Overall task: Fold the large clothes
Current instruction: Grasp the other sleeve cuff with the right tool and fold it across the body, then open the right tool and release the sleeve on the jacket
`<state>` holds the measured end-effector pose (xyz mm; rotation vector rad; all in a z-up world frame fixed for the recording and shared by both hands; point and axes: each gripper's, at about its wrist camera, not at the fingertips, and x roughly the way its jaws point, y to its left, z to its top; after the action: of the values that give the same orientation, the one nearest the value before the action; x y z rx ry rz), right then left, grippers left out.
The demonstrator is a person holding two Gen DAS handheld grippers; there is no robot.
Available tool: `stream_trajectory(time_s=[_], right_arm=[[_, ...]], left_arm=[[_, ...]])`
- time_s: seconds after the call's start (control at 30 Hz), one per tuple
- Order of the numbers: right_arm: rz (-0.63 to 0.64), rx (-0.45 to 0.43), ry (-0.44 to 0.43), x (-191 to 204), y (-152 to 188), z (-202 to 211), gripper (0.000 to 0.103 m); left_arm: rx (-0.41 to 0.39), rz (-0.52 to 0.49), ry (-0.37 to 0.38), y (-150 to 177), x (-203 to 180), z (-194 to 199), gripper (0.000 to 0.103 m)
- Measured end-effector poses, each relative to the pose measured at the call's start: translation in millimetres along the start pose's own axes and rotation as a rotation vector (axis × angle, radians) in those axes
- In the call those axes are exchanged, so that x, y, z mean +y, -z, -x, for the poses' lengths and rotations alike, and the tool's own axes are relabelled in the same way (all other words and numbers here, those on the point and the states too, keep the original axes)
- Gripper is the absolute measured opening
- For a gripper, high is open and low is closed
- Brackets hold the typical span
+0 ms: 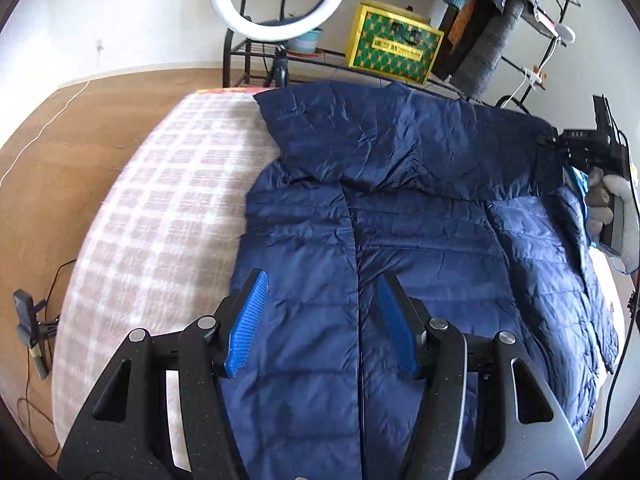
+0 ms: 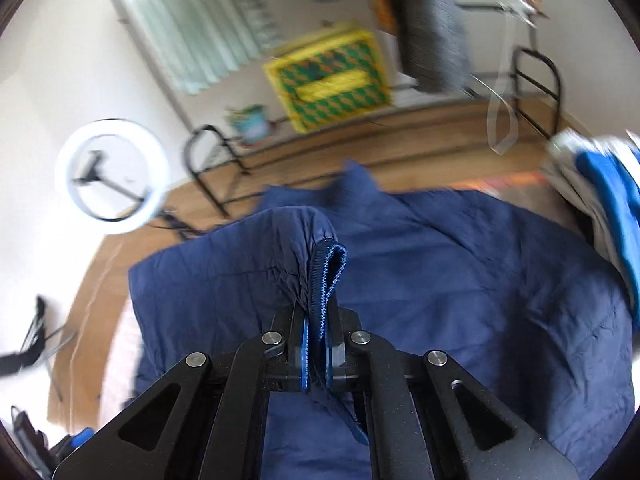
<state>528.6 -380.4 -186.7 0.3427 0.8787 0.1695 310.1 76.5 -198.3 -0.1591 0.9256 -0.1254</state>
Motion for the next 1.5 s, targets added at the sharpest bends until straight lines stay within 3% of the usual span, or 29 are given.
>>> stream_trajectory(time_s=[0.17, 0.33, 0.67, 0.77, 0.83, 0.93, 1.17, 1.3, 1.5], right_arm=[[0.010, 0.052, 0.014, -14.9, 4.4, -26.0, 0.004], [-0.012, 0.076, -0.057, -21.9, 0.8, -44.8, 0.004], [0.111, 0.147, 0.165, -23.4, 0.3, -88.2, 0.004], [0.148, 0.163, 0.199, -23.6, 0.8, -88.9, 0.009], [0.150, 0.155, 0.210, -23.9, 1.0, -81.9, 0.022], [0.118, 0.131, 0.166, -25.4, 3.1, -62.5, 0.032], [0.114, 0.066, 0.086, -31.6, 16.2, 21.4, 0.033], [0.089, 0.011, 0.065, -50.9, 34.0, 82.0, 0.038], [0.024, -0.025, 0.074, -95.9, 72.5, 158.3, 0.039]], left_arm=[[0.035, 0.005, -0.009, 7.4, -5.2, -24.6, 0.059], [0.054, -0.021, -0.046, 12.5, -7.5, -34.8, 0.059], [0.057, 0.014, -0.089, 21.3, 4.4, -31.3, 0.059], [0.035, 0.019, -0.077, 21.7, 2.6, -18.2, 0.059], [0.016, 0.018, -0.070, 20.8, -2.5, -5.9, 0.059], [-0.015, 0.014, -0.052, 17.9, -11.2, 12.8, 0.059], [-0.102, -0.003, 0.003, 9.3, -40.4, 64.5, 0.059], [-0.134, -0.043, 0.020, 12.2, -62.9, 91.6, 0.059], [-0.157, -0.076, 0.069, 21.8, -91.1, 123.7, 0.059]])
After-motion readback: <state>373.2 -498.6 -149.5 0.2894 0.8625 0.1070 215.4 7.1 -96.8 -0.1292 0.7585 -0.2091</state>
